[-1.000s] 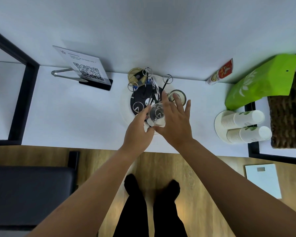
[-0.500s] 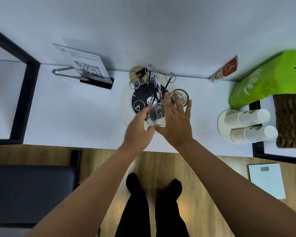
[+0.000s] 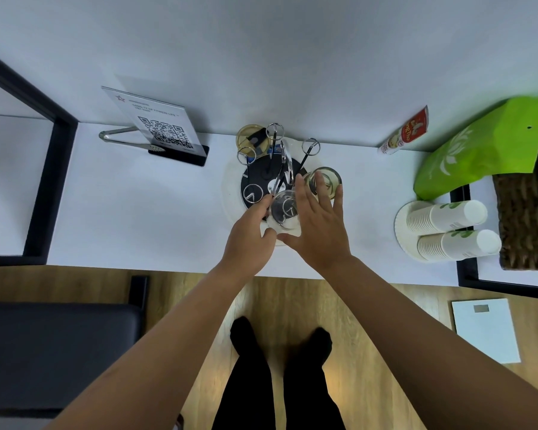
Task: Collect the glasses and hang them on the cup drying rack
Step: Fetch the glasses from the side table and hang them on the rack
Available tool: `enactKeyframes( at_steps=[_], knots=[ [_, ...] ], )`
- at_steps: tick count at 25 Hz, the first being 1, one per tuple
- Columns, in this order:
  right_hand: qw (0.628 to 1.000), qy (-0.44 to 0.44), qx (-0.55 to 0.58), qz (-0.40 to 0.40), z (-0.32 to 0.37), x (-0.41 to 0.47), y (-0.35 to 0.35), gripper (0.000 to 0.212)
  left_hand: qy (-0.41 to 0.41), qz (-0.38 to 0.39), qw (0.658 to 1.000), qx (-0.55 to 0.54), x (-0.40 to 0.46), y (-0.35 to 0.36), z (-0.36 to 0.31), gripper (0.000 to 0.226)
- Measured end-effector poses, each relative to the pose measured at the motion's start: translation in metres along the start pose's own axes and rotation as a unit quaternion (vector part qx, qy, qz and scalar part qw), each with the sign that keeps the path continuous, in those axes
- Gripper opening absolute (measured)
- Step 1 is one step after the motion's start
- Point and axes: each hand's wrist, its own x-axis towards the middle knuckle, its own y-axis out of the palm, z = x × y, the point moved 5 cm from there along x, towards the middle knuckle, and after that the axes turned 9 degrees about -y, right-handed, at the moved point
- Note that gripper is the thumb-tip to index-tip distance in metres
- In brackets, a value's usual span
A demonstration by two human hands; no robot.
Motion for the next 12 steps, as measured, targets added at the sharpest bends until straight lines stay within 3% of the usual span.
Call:
enactKeyframes(
  at_steps=[6,12],
  knots=[
    [0.999,-0.005,0.035,0.008,0.001,-0.004,-0.02,0.124,-0.007,0.0,0.999,0.038,-0.008,-0.014,-0.001,0.061],
    [0.993,0.002,0.111,0.046,0.001,-0.019,-0.045,0.116,0.0,-0.048,0.998,0.033,-0.034,-0.044,-0.009,0.045]
  ],
)
